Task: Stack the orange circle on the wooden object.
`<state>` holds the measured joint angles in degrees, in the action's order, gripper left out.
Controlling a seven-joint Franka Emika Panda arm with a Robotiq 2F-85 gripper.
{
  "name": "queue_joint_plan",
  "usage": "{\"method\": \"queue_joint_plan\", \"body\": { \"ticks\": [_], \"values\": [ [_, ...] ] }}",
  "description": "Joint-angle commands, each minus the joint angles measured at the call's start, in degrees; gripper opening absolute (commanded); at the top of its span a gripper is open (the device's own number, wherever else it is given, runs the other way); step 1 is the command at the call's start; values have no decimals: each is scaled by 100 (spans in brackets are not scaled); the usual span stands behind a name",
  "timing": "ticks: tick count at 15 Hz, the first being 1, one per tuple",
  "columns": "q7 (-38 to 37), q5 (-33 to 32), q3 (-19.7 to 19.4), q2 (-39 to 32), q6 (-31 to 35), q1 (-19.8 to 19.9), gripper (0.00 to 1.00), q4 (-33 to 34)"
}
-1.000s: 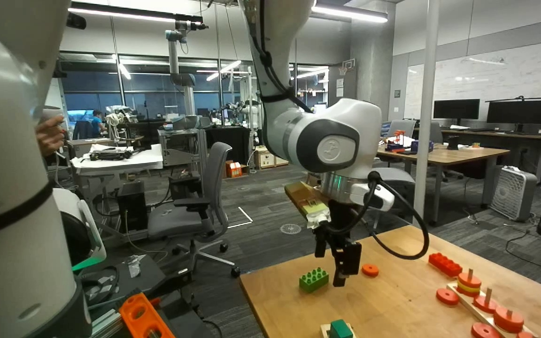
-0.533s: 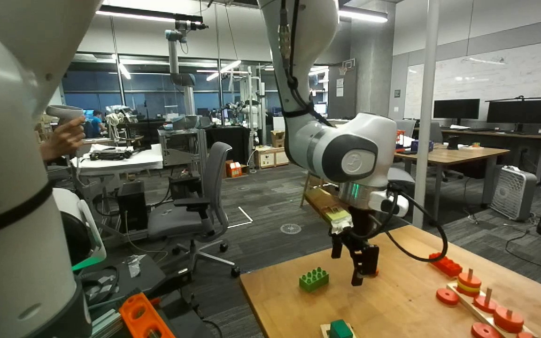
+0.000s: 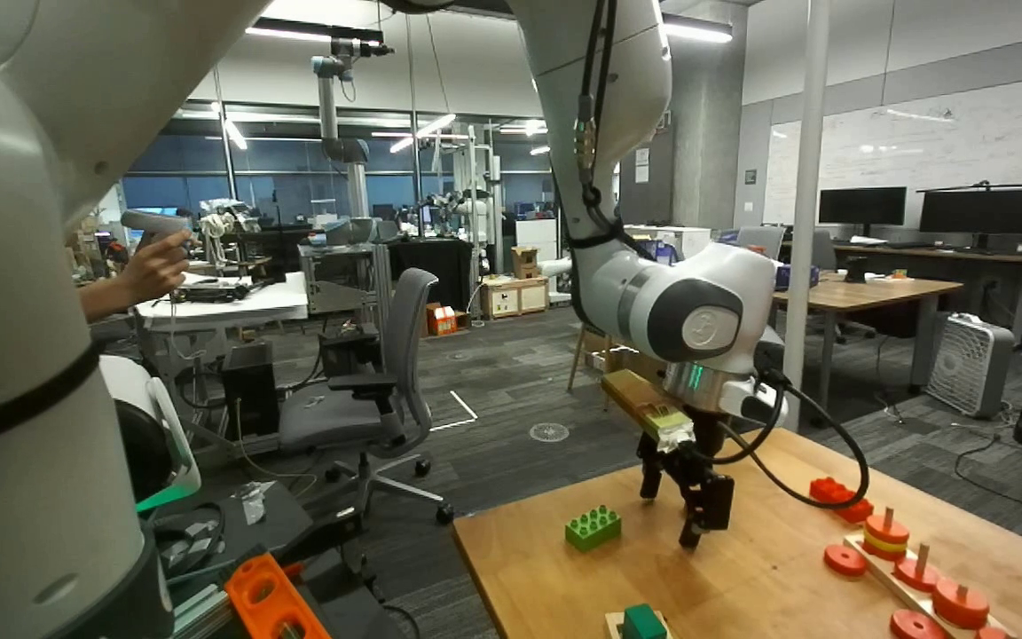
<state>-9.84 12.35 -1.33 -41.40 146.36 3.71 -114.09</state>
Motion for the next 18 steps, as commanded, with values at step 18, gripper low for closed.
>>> {"method": "queue_joint_plan", "body": {
  "ticks": [18],
  "values": [
    [55, -602, -166, -736, -873, -101, 100, 1715]
  ]
}}
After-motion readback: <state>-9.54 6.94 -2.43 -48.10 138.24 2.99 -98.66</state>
